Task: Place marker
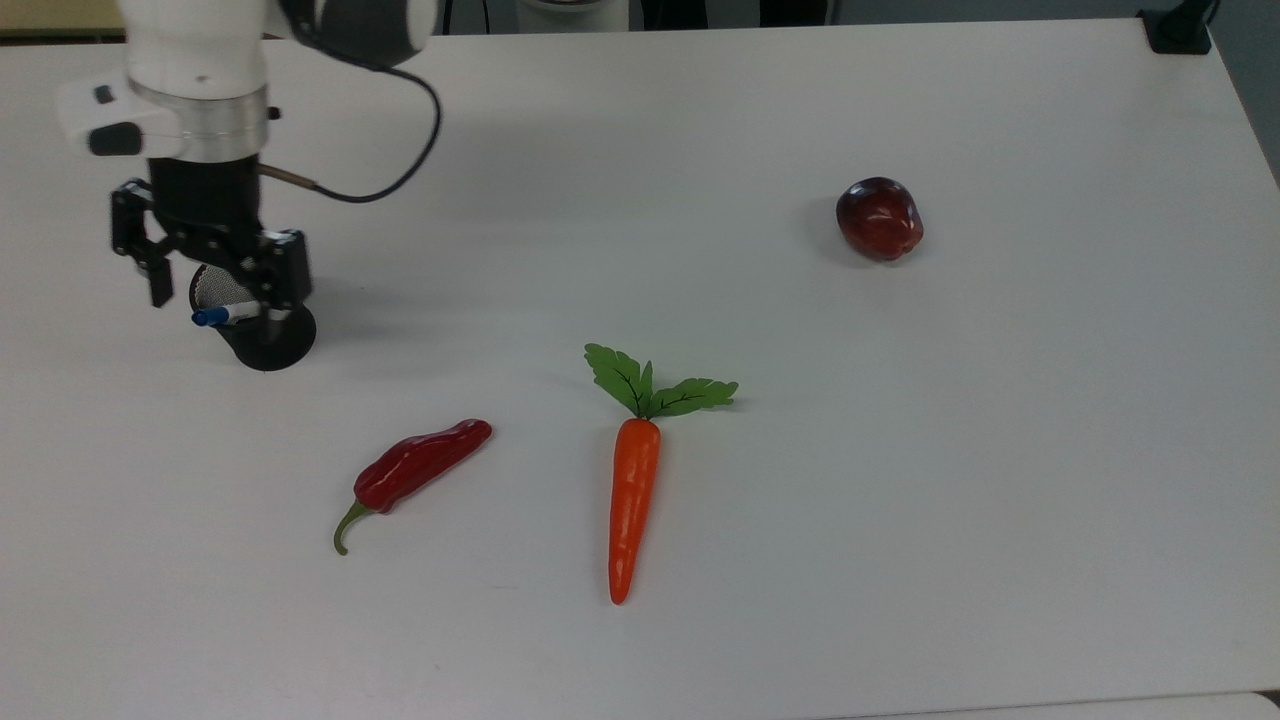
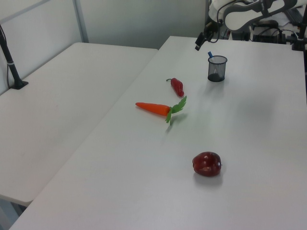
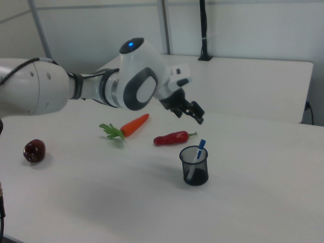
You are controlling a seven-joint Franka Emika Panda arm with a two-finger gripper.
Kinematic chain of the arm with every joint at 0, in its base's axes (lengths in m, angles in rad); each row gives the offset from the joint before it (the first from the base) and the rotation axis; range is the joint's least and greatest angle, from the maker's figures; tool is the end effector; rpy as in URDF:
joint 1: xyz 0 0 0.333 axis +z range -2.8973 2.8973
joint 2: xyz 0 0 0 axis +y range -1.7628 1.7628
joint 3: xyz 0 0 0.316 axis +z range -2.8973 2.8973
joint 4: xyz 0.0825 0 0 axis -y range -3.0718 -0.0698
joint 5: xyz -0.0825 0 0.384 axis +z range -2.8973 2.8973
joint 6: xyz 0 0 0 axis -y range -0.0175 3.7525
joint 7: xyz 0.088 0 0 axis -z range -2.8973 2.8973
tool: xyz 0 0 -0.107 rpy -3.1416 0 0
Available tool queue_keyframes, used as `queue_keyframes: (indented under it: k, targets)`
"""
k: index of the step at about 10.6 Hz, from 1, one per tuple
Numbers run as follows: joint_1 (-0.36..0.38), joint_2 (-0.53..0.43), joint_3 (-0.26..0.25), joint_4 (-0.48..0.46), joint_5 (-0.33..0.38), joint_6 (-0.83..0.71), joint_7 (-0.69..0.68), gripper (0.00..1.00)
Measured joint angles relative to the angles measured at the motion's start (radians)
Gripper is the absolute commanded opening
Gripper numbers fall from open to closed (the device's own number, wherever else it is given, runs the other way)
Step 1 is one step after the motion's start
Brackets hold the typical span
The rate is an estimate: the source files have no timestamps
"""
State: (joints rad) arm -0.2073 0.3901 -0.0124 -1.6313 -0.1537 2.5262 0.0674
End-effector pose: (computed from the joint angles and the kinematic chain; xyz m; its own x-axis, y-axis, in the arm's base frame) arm 0.6904 -0.1513 0.4497 0.8659 -0.1306 0.4829 -0.2080 -0.9719 0.1102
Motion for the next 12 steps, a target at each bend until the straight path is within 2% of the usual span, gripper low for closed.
queue_keyframes:
  k: [3,7,9,11,12]
  targets:
    - [0.157,-0.069,0.008,0.023,0.0,-0.229,0.055,1.0]
    - [0.314,-0.218,0.011,0.031,0.0,-0.607,0.058,1.0]
    - [0.362,-0.281,0.012,0.03,0.009,-0.745,0.018,1.0]
    - [0.366,-0.34,0.005,0.03,0.067,-0.839,-0.059,1.0]
    - [0.363,-0.36,-0.003,0.029,0.074,-0.876,-0.08,1.0]
